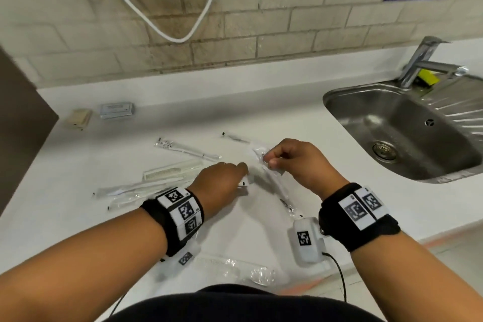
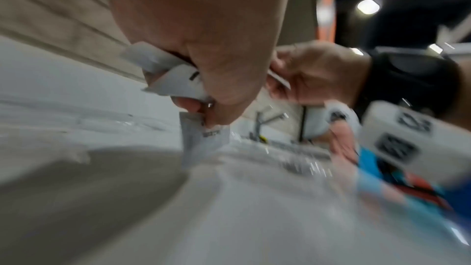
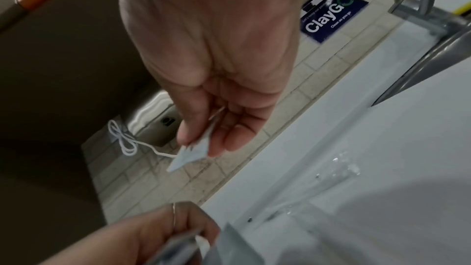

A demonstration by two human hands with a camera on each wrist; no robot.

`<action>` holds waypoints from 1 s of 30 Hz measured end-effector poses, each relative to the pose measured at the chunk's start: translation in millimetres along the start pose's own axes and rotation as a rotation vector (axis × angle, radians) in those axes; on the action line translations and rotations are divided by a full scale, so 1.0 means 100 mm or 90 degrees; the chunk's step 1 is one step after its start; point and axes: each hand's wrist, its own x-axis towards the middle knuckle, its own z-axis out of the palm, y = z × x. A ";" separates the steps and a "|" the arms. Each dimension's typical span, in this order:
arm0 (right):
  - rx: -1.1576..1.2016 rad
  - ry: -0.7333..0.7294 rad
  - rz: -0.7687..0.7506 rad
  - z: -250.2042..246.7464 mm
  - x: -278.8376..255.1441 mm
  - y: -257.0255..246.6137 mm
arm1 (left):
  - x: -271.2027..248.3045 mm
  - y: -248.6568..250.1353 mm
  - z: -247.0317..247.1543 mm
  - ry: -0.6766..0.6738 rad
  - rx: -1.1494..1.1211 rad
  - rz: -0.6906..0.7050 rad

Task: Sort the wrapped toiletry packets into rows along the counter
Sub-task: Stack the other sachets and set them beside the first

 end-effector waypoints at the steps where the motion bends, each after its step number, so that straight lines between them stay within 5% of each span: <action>1: 0.029 0.013 0.006 0.03 0.01 -0.01 | -0.01 -0.06 -0.07 0.015 -0.084 -0.072; 4: 0.137 0.048 0.023 0.15 0.06 -0.08 | -0.06 -0.23 -0.31 0.093 -0.360 -0.236; 8: 0.205 0.052 0.026 0.37 0.12 -0.21 | -0.20 -0.35 -0.58 0.201 -0.658 -0.274; 17: 0.326 0.007 0.031 0.90 0.29 -0.45 | -0.56 -0.66 -0.69 0.263 -0.872 -0.337; 22: 0.247 -0.106 0.031 1.19 0.32 -0.63 | -0.63 -0.78 -0.75 0.266 -0.879 -0.332; 30: 0.175 -0.080 0.064 1.46 0.42 -0.73 | -0.71 -0.93 -0.68 0.244 -0.938 -0.318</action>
